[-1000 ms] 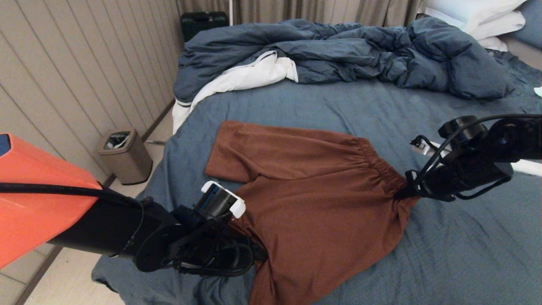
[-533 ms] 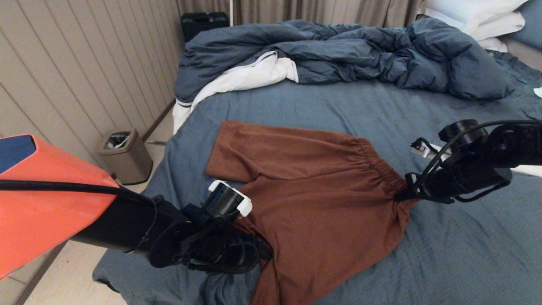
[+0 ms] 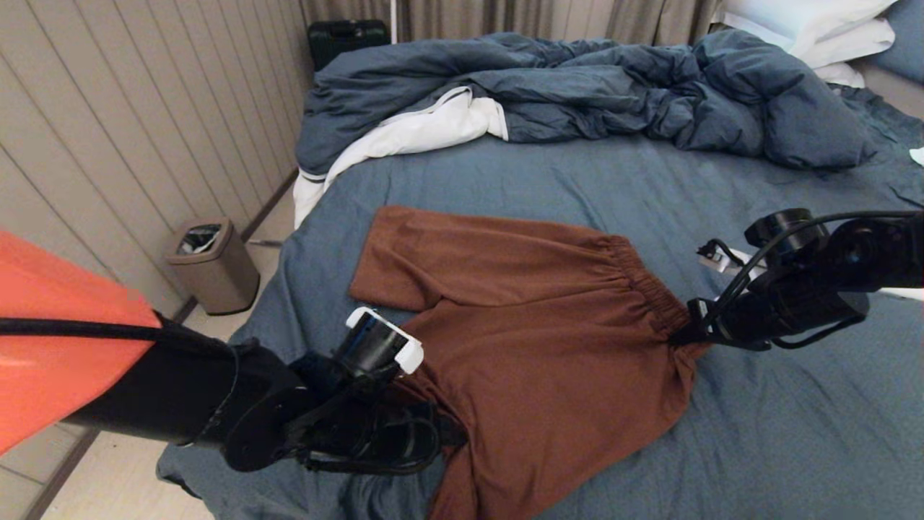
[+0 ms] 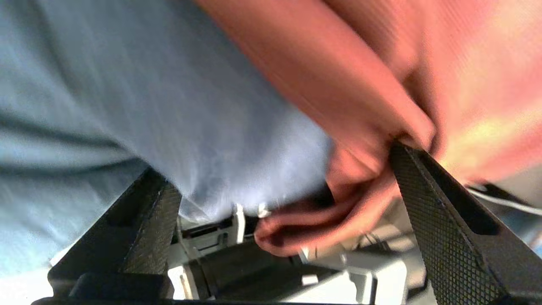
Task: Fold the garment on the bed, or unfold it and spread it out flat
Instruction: Fold the brown shorts
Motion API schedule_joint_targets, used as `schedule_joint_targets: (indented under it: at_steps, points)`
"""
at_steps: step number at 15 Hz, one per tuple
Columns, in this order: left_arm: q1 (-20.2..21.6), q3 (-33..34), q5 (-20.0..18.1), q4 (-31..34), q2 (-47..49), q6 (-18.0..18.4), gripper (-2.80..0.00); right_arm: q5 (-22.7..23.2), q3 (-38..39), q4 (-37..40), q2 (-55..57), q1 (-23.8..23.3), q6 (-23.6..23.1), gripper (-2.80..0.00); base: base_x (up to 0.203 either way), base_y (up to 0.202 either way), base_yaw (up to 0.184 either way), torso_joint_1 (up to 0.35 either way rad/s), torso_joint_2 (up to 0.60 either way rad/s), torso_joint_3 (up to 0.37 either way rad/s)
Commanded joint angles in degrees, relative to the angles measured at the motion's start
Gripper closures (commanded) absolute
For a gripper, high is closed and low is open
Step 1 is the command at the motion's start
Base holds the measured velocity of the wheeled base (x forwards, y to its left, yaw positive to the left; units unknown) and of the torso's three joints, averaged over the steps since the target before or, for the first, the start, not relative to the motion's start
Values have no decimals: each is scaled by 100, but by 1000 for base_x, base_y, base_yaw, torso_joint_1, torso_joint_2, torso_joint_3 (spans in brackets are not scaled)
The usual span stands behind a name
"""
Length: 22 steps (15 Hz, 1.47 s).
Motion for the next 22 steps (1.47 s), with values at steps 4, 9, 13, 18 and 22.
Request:
schedule_joint_targets:
  at_steps: [4, 9, 13, 18, 22]
  points:
    - [18, 749, 69, 155, -1225, 2, -280, 14, 61, 13, -31, 26, 11, 0, 0, 0, 0, 0, 0, 0]
    - [10, 449, 43, 114, -967, -30, -280, 14, 105, 5, -75, 26, 4, 0, 0, 0, 0, 0, 0, 0]
    - [10, 342, 40, 94, -475, -44, -280, 23, 105, 5, -67, 17, 21, 0, 0, 0, 0, 0, 0, 0]
    - [12, 284, 70, -171, -83, -45, -280, 23, 102, -67, 17, 23, 21, 0, 0, 0, 0, 0, 0, 0]
    - [-19, 70, 37, -181, 35, -69, -280, 23, 184, -198, 30, 8, 21, 0, 0, 0, 0, 0, 0, 0]
